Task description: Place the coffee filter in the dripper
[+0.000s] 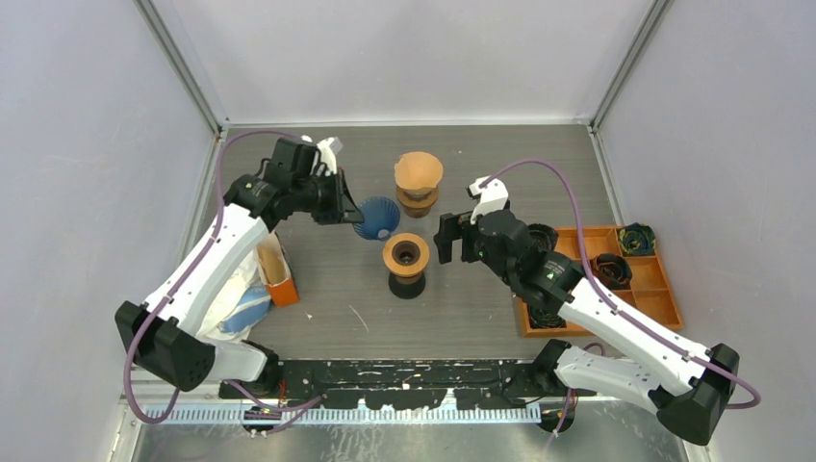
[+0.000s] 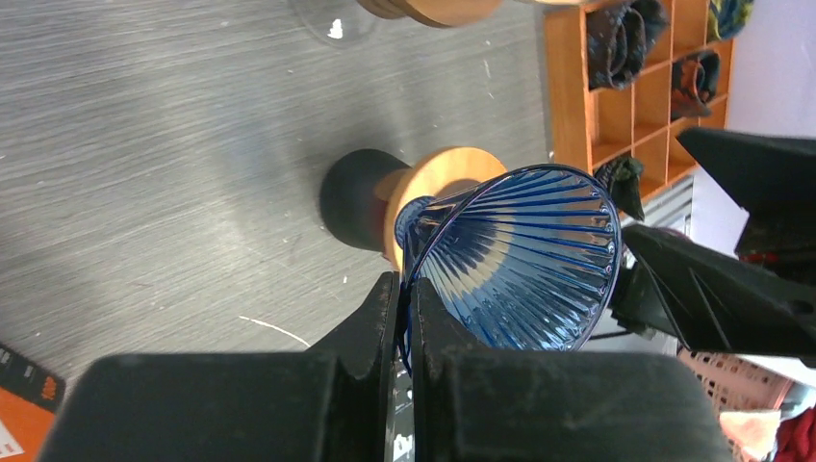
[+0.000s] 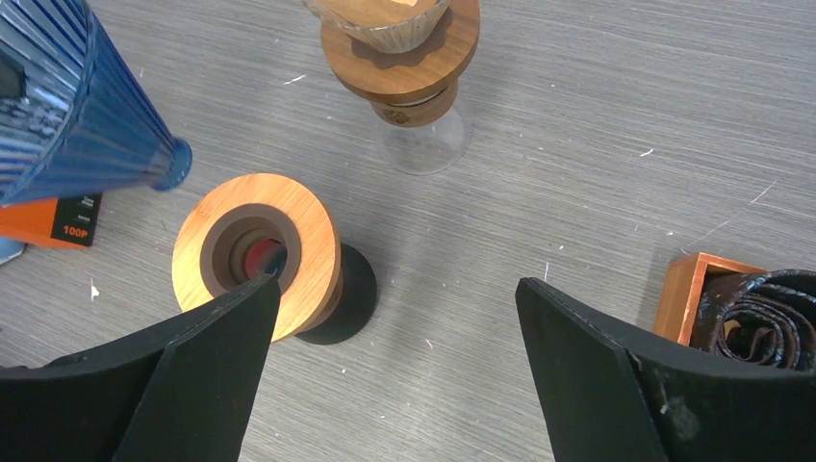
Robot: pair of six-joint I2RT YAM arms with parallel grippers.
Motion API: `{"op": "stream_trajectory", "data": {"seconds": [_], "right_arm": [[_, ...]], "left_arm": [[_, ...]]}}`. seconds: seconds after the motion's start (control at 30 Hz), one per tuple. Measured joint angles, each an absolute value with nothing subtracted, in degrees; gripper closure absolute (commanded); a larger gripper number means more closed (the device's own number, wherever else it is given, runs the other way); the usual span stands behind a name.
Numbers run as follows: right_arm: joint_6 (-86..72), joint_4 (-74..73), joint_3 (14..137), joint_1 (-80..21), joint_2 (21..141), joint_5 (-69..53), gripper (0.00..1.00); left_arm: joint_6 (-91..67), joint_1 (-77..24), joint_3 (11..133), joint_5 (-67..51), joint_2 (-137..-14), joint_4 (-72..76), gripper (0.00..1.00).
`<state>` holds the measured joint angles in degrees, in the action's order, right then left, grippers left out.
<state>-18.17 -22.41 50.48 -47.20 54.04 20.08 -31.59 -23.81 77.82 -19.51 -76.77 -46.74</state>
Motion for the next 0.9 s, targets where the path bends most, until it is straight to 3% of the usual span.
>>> {"op": "stream_trajectory", "data": {"seconds": [0.43,0.9], "right_arm": [[-18.17,-22.31,51.22,-47.20,55.18,20.32,0.02],[-18.13,-22.37,51.90,-47.20,55.16,20.05,0.05]], "left_arm": [[-31.33,-34.79,80.20,-17.02,-78.11,-46.63,1.00],[-31.00,-37.17,81.25,-13.91,-82.81,-46.78,1.00]]}}
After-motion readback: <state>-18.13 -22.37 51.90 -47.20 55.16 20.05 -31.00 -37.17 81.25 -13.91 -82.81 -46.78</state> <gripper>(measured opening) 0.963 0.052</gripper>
